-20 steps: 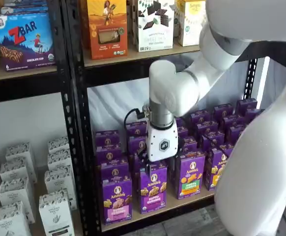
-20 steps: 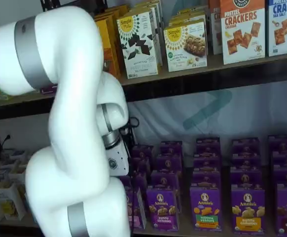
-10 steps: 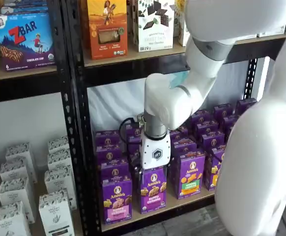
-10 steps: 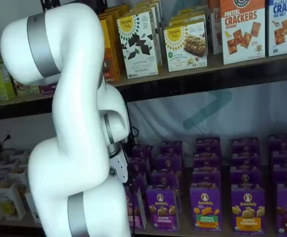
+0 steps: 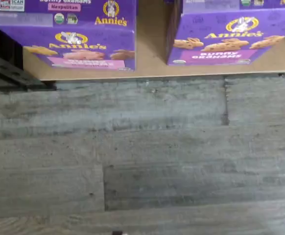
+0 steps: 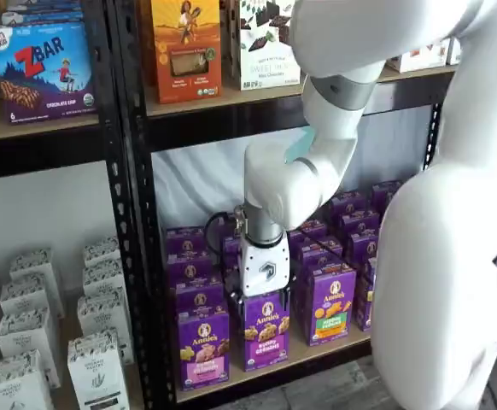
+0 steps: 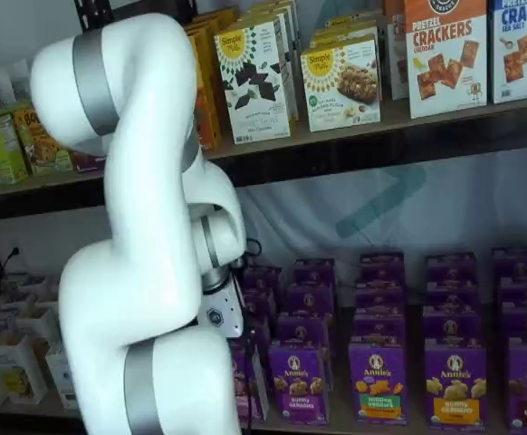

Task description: Pick up the purple box with a pink patch in the middle, on the bottom shelf, the first box from the left

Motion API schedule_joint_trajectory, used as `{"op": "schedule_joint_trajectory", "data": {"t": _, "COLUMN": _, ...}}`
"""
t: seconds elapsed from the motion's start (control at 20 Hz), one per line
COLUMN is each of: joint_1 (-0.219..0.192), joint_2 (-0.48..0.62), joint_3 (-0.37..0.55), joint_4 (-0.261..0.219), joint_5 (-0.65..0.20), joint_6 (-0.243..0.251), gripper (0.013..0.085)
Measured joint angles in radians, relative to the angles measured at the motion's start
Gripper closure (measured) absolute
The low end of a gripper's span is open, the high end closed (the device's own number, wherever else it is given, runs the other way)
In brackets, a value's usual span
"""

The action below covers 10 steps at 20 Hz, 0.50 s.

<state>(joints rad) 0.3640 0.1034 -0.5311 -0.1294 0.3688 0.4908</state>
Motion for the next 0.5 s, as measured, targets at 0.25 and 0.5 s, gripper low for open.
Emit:
{"op": "schedule_joint_trajectory", "data": {"t": 0.25, "joint_1": -0.023, "joint_2": 0.103, "joint_3": -0.081, "joint_4": -0.005, "joint_5": -0.029, "joint_6": -0.017, "gripper": 0.0130}}
{"op": "schedule_joint_trajectory", "data": {"t": 0.5, "joint_1": -0.042, "joint_2": 0.190, "joint_3": -0.163, "joint_4": -0.010, "joint_5": -0.038, "joint_6": -0.032, "gripper": 0.0130}}
